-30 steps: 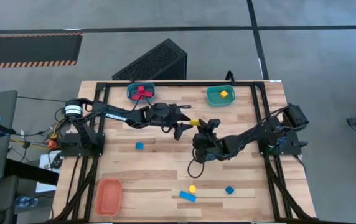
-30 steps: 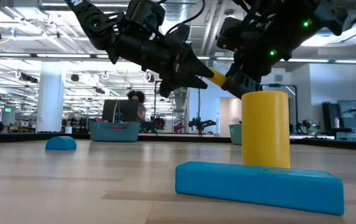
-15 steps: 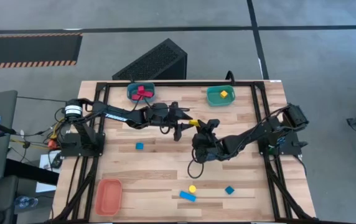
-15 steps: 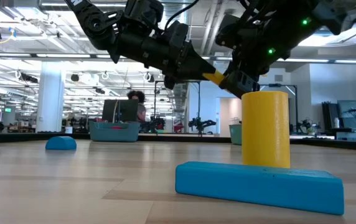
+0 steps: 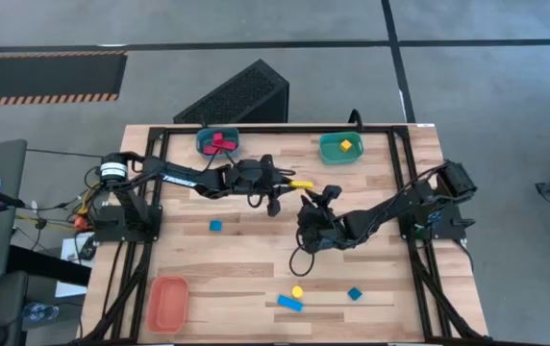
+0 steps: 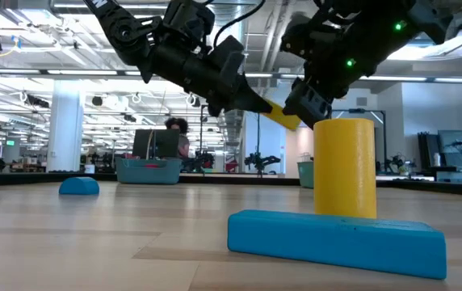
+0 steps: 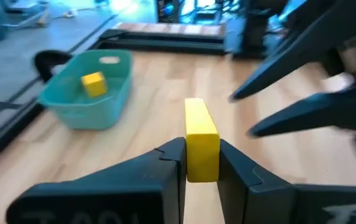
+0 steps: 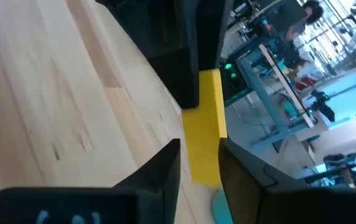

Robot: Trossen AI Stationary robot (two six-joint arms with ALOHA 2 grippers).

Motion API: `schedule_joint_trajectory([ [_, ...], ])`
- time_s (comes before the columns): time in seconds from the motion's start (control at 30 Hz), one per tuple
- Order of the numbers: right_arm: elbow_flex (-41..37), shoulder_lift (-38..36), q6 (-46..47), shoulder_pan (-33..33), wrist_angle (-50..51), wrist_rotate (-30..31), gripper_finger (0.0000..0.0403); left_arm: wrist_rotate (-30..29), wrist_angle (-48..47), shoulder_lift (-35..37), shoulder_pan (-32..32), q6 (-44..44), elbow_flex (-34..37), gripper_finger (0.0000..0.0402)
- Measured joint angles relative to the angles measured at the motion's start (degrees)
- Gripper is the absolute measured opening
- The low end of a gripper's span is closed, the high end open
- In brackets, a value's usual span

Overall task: Sort & place blocks by color
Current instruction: Put the top yellow block into the green bin

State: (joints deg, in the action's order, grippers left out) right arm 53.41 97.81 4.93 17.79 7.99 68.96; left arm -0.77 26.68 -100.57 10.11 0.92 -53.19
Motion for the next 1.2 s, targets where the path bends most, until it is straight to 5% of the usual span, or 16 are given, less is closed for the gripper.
schedule_joint_trajectory([
  [0.13, 0.0, -5.1, 7.0, 2.0, 7.2, 1.4, 0.0161, -2.3, -4.1, 0.0, 1.7, 0.1, 0.0, 0.0034],
  [0.37, -5.9, -17.3, 36.0, 2.3, 27.9, 1.9, 0.0201, 0.9, -0.8, 0.0, 6.0, -1.0, -0.5, 0.0029],
  [0.63, -16.1, -23.9, 57.1, 2.9, 31.0, -5.2, 0.0202, 1.5, 0.5, 0.0, 9.4, -1.9, -3.9, 0.0028],
  [0.93, -18.3, -23.7, 62.7, 3.3, 30.7, -4.4, 0.0185, 2.1, -3.4, -6.7, 12.8, -2.5, -16.1, 0.0028],
  [1.2, -17.8, -24.4, 61.0, 0.7, 31.2, -1.6, 0.0174, 5.8, -14.2, -21.1, 15.8, -6.6, -38.9, 0.0031],
])
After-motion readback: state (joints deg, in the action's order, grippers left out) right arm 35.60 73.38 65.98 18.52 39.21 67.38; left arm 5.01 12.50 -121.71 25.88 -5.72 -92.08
